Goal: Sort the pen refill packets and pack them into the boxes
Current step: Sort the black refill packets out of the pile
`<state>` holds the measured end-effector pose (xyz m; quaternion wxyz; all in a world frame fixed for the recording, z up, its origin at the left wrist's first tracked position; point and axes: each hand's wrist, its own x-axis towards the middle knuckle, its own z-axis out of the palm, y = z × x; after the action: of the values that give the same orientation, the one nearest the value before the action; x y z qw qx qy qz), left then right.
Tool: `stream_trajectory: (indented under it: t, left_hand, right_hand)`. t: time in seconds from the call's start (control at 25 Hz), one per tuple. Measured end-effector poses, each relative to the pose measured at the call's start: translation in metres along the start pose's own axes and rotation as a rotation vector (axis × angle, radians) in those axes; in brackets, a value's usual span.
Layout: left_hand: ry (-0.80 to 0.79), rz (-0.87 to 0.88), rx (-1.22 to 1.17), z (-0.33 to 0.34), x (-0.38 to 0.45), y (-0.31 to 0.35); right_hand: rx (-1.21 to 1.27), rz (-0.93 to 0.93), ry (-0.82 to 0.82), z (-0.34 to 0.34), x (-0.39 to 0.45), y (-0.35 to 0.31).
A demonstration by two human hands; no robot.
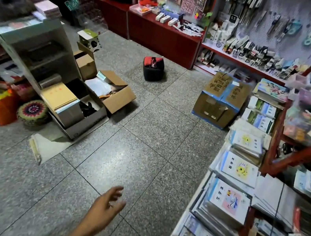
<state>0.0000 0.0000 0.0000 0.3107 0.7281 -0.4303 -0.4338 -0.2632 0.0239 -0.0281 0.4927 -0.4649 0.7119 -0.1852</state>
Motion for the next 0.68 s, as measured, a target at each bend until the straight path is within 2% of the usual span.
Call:
stream_trajectory:
  t: [0.08,0.2,0.32,0.48,0.68]
  left_hand:
    - [0.049,0.096,0.024,0.008,0.034,0.043]
    - [0.142,0.221,0.085,-0.002,0.077,0.105]
    - [0.214,0.330,0.233,-0.023,0.132,0.141]
    - [0.274,0.399,0.295,-0.058,0.230,0.163]
    - [0.254,0.417,0.329,-0.103,0.356,0.194]
  right_hand:
    - [-0.019,-0.134,-0.045,-0.020,0.026,-0.059]
    - [-0.189,-0.427,0.070,-0.035,0.069,-0.131]
    - [-0.356,-0.539,0.172,-0.034,0.110,-0.184]
    - [-0.420,-0.548,0.177,-0.017,0.182,-0.253]
    - [-0.452,-0.485,0.176,0.014,0.273,-0.332]
